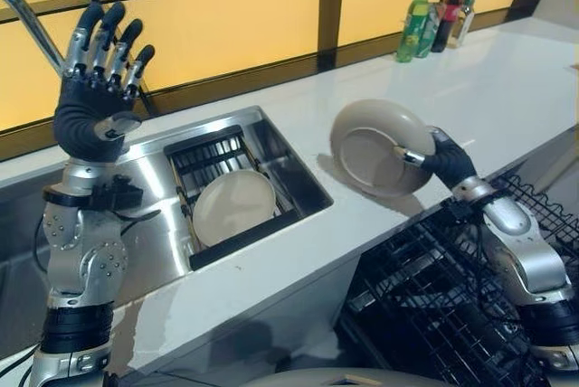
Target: Pick up plates and place into dishwasher.
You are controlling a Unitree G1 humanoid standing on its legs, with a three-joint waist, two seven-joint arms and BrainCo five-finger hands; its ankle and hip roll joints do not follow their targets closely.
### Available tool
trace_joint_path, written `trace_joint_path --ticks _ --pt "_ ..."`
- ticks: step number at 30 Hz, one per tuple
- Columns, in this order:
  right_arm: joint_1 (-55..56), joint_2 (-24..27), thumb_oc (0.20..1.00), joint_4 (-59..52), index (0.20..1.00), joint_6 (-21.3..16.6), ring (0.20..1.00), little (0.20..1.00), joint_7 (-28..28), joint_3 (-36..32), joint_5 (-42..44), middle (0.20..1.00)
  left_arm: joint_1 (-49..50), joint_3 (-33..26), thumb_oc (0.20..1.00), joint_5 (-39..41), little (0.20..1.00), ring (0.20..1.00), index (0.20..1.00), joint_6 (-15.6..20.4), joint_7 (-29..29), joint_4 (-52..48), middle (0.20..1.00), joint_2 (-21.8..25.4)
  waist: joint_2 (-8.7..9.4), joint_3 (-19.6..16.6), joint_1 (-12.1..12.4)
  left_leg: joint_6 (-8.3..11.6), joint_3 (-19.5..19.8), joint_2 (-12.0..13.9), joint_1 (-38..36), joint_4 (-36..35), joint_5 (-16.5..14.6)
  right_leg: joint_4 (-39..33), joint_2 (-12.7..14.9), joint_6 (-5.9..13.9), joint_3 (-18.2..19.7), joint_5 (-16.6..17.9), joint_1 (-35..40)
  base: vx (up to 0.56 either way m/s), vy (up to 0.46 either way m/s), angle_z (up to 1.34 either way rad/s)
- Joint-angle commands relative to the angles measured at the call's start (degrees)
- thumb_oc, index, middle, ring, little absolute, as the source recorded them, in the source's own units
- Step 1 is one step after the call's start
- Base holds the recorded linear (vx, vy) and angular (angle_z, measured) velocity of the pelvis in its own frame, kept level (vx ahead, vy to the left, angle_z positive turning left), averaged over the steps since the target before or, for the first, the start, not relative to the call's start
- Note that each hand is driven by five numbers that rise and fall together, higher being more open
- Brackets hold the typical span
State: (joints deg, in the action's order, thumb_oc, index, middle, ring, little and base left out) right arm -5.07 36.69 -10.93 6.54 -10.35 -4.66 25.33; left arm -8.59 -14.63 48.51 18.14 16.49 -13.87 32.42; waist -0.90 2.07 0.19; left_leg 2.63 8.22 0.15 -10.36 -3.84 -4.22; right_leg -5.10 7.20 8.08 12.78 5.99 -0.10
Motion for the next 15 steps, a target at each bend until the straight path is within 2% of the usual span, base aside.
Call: trace_joint_path --ticks 1,4,5,8,11,13,15 --pt "0.3 1.2 0.200 1.1 0.200 -3.7 0.200 0.200 2.0 -4.5 -1.8 0.200 0.0 -1.7 1.000 1.2 1.000 1.000 1.000 1.7 -1.3 3.7 1.000 3.5 3.39 -1.1 -2.3 1.11 4.3 -1.4 3.7 5.5 -5.6 3.6 6.0 4.34 -0.1 -1.7 -1.9 -0.03 0.009 -0.29" --pt "0.6 0.8 0.200 3.4 0.200 -4.2 0.200 0.200 1.4 -4.9 -2.4 0.200 0.7 -2.8 1.000 0.4 1.000 1.000 1.000 2.3 -2.7 4.9 1.000 3.8 3.96 -0.2 -2.0 0.60 3.0 -1.9 3.5 6.6 -6.6 3.7 7.1 5.10 -2.2 -0.6 -2.9 -0.05 -0.053 -0.38" --pt "0.6 0.4 0.200 4.9 0.200 -4.4 0.200 0.200 1.6 -4.8 -3.1 0.200 1.5 -3.8 1.000 0.5 1.000 1.000 1.000 2.4 -3.4 5.2 1.000 4.2 4.22 0.4 -1.5 0.30 1.9 -1.8 3.5 7.2 -6.8 4.9 7.8 5.61 -4.1 -0.5 -3.6 -0.11 -0.094 -0.55" --pt "2.0 0.0 0.200 6.1 0.200 -3.5 0.200 0.200 2.4 -6.2 -4.1 0.200 2.8 -5.9 1.000 0.9 1.000 1.000 1.000 2.1 -2.5 5.1 1.000 4.4 3.35 1.1 -1.4 -0.70 0.6 -0.9 5.0 8.1 -5.5 13.3 5.1 4.75 -3.0 -5.6 -4.1 -0.15 -0.043 -0.52" --pt "4.0 -0.2 0.200 6.8 0.200 -3.0 0.200 0.200 2.8 -7.7 -4.4 0.200 2.8 -6.9 1.000 0.5 1.000 1.000 1.000 2.3 -2.1 4.8 1.000 3.5 2.86 1.3 -1.2 -1.84 1.1 -0.8 7.7 9.2 -3.6 21.6 1.8 3.20 -3.1 -7.4 -5.2 -0.14 -0.067 -0.20" --pt "4.9 -0.8 0.200 7.4 0.200 -2.8 0.200 0.200 3.0 -8.2 -4.7 0.200 2.4 -7.2 1.000 -0.3 1.000 1.000 1.000 2.6 -1.7 4.9 1.000 2.9 3.34 1.0 -0.5 -1.75 2.2 -1.1 9.6 10.3 -2.6 20.1 1.1 1.77 -3.3 -8.9 -4.4 -0.08 -0.194 -0.04" --pt "5.3 -1.5 0.200 8.4 0.200 -2.9 0.200 0.200 4.1 -8.2 -6.0 0.200 1.8 -7.2 1.000 -0.4 1.000 1.000 1.000 2.4 -1.8 4.8 1.000 3.2 4.30 0.7 0.5 -0.89 3.6 -1.7 11.6 11.5 -2.4 16.3 1.8 1.45 -4.3 -9.0 -2.8 -0.07 -0.261 -0.08"
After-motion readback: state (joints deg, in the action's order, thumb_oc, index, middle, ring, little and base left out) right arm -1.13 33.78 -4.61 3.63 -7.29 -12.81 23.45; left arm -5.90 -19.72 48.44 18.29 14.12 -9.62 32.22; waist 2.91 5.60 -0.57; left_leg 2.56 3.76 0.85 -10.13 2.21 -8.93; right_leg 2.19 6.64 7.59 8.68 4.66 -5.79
